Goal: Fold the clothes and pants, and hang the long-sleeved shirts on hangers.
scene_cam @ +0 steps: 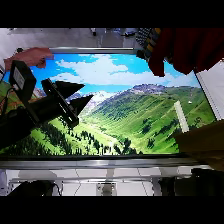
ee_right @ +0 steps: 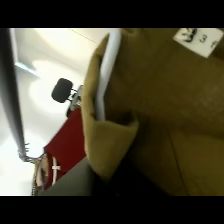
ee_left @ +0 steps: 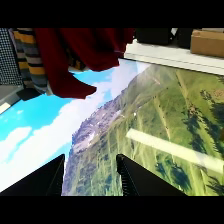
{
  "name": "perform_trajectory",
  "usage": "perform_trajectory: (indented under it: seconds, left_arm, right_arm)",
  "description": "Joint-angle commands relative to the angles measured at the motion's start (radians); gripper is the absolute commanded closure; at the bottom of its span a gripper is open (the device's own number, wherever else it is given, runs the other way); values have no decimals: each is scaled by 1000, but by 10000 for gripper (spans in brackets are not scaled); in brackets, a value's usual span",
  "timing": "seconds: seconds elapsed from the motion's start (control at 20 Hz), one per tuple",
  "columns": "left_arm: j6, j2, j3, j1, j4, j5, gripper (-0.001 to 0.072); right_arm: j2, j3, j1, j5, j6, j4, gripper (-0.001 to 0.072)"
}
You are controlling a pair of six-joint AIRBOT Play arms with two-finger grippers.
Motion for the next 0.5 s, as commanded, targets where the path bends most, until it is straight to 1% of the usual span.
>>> perform_trajectory:
  seconds: [0.0,0.05,0.1,0.15,0.3,0.45]
  left_arm:
    - [0,0,0,1,0,3,281]
    - [0,0,0,1,0,3,281]
    - [0,0,0,1,0,3,281]
    - [0,0,0,1,0,3,281]
    - [0,0,0,1,0,3,281]
    - [0,0,0,1,0,3,281]
  right_arm:
    - [-5,0,-10,76,0,-21,318]
    - [-5,0,-10,85,0,5,25]
    - [-5,1,-10,103,0,42,50]
    - [-1,1,-11,127,0,68,32]
    - [30,1,-11,178,0,101,32]
    - [85,1,-11,257,-1,226,32]
